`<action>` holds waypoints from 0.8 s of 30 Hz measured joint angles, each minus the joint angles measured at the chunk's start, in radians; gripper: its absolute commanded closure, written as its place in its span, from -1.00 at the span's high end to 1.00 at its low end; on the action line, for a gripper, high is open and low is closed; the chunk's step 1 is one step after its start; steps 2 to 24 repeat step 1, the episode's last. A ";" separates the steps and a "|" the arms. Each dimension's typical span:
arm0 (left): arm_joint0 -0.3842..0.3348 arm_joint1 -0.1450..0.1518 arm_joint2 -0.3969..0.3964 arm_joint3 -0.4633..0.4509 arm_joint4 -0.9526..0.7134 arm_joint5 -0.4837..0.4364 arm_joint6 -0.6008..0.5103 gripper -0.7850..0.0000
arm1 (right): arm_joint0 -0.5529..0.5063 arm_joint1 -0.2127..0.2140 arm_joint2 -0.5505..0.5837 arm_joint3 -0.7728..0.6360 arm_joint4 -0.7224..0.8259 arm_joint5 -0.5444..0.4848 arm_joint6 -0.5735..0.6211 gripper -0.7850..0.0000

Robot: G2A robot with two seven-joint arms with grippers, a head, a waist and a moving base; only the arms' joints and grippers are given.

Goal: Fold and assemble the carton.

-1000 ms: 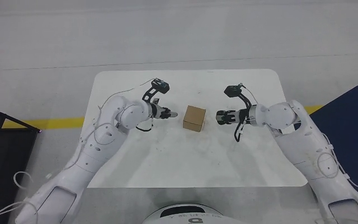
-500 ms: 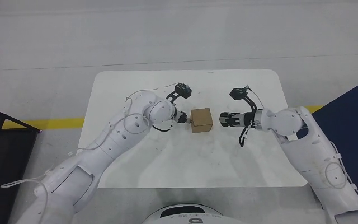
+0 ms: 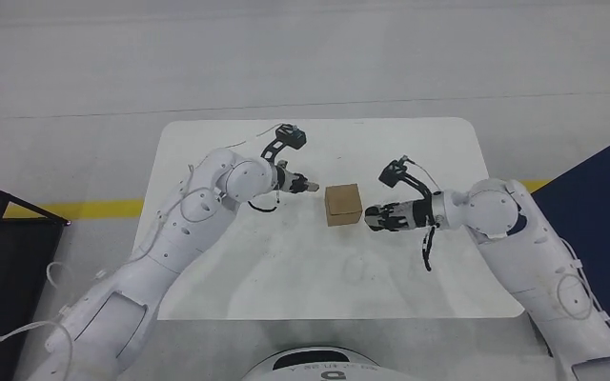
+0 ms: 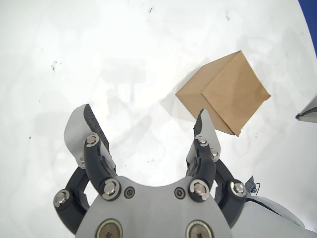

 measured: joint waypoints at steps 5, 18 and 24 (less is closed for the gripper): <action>0.000 0.000 0.000 0.000 0.000 0.000 0.000 1.00 | 0.000 0.000 0.000 0.000 0.000 0.000 0.000 -0.88; 0.000 0.000 0.000 0.000 0.000 0.000 0.000 1.00 | 0.000 0.000 0.000 0.000 0.000 0.000 0.000 -0.88; 0.000 0.000 0.000 0.000 0.000 0.000 0.000 1.00 | 0.000 0.000 0.000 0.000 0.000 0.000 0.000 -0.88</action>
